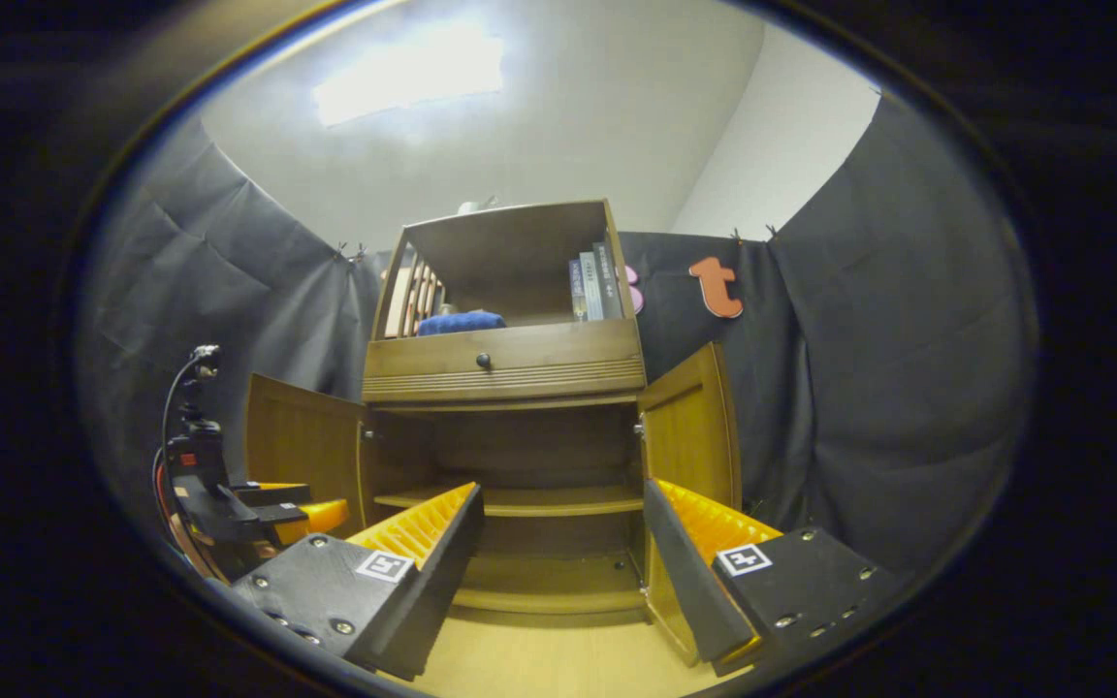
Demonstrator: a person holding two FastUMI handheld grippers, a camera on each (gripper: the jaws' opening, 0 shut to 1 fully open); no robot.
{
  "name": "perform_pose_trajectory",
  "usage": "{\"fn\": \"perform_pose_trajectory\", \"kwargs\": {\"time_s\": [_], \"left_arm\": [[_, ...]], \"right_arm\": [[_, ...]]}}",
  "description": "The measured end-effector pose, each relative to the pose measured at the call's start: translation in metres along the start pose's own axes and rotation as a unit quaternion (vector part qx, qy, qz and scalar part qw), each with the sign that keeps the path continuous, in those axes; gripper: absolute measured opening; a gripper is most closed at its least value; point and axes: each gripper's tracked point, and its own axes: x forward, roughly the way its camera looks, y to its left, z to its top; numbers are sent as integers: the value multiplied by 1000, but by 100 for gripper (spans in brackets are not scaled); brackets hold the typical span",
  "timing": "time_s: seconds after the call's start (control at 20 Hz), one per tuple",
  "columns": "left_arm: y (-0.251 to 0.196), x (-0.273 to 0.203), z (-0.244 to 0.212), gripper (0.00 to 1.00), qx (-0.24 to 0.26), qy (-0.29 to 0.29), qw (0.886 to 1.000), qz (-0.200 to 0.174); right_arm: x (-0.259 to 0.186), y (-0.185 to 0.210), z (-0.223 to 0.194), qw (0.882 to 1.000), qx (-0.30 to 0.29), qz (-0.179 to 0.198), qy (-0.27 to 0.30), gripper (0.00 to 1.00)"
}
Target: Open the right door of the double-door shoe cabinet with the right hand, and open the left door with the left hand.
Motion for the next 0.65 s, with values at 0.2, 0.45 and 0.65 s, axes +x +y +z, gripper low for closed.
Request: {"fn": "perform_pose_trajectory", "kwargs": {"time_s": [0.2, 0.45, 0.65], "left_arm": [[-23, 34, -6, 99, -17, 8, 1000, -8], [-35, 81, -19, 98, -38, 17, 999, 23], [-32, 110, -41, 99, -15, 22, 999, 40]], "right_arm": [[26, 6, -15, 1000, 10, 10, 6, 98], [69, 13, -48, 999, 14, 26, 29, 98], [105, 17, -76, 998, 16, 36, 52, 98]]}}
